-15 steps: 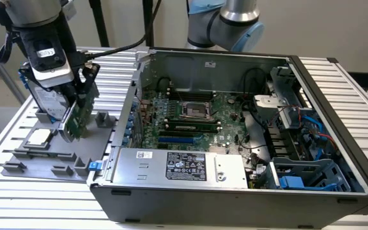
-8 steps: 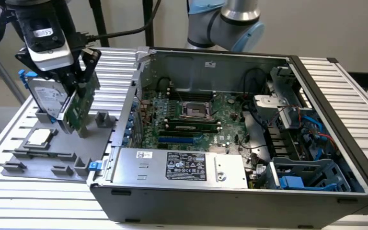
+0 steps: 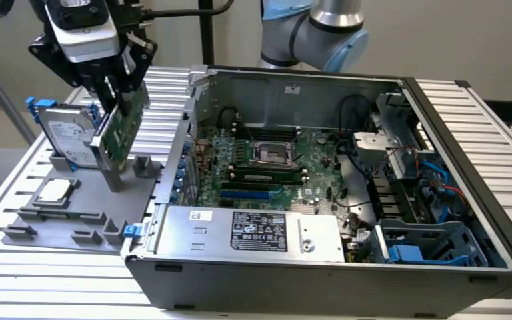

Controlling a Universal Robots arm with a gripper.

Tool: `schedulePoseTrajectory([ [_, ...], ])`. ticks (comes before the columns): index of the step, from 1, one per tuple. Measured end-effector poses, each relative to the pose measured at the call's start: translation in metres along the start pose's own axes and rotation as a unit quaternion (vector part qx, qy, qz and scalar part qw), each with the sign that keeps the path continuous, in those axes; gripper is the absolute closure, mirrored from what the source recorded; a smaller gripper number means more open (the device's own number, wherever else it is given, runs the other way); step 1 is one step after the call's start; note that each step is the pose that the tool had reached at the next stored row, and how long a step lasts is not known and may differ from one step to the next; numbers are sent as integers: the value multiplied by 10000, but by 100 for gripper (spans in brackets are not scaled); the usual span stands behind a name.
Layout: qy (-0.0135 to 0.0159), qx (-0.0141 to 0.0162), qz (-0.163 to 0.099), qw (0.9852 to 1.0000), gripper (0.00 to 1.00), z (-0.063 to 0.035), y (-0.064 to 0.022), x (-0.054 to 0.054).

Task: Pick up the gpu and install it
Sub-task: 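Pick up the gpu and move the gpu toward the slot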

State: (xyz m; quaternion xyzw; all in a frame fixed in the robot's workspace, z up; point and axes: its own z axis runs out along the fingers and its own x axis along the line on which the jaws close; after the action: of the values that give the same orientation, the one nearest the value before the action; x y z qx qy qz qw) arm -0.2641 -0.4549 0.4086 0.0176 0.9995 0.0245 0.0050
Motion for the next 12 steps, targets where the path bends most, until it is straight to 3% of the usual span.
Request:
schedulePoseTrajectory([
  [7, 37, 0, 1, 10000, 73, -278, 25, -321],
  [12, 53, 0, 2, 10000, 73, -325, 35, -546],
])
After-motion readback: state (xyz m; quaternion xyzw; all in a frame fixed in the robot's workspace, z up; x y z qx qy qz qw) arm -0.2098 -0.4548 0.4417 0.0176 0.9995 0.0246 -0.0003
